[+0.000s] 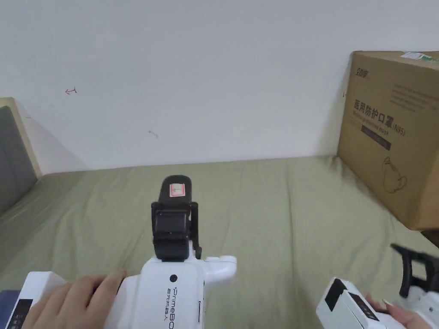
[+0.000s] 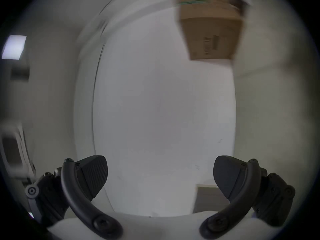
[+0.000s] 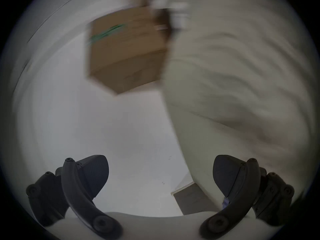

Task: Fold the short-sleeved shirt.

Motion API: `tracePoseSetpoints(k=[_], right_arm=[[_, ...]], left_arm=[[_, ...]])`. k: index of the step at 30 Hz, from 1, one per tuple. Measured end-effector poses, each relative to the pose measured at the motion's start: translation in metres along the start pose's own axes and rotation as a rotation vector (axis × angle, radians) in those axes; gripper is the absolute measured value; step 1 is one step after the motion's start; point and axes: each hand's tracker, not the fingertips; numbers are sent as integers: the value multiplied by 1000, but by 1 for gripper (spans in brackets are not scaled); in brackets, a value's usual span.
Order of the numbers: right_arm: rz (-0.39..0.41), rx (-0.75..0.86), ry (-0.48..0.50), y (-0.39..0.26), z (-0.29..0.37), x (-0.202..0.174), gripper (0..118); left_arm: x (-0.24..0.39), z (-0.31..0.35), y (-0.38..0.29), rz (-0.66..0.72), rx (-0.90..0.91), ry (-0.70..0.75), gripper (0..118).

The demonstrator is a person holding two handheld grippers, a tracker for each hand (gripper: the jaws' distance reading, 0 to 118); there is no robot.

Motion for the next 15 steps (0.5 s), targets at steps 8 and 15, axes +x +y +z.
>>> tracePoseSetpoints(k=[8,15], right_arm=[[864,12,228,-48,7,-81,118],[2253,631,98,-162,17,-76,118]], left_arm=[[-90,-20,-16,1020,-269,-151,118],[-68,-19,-56,1733,-413,-185,118]])
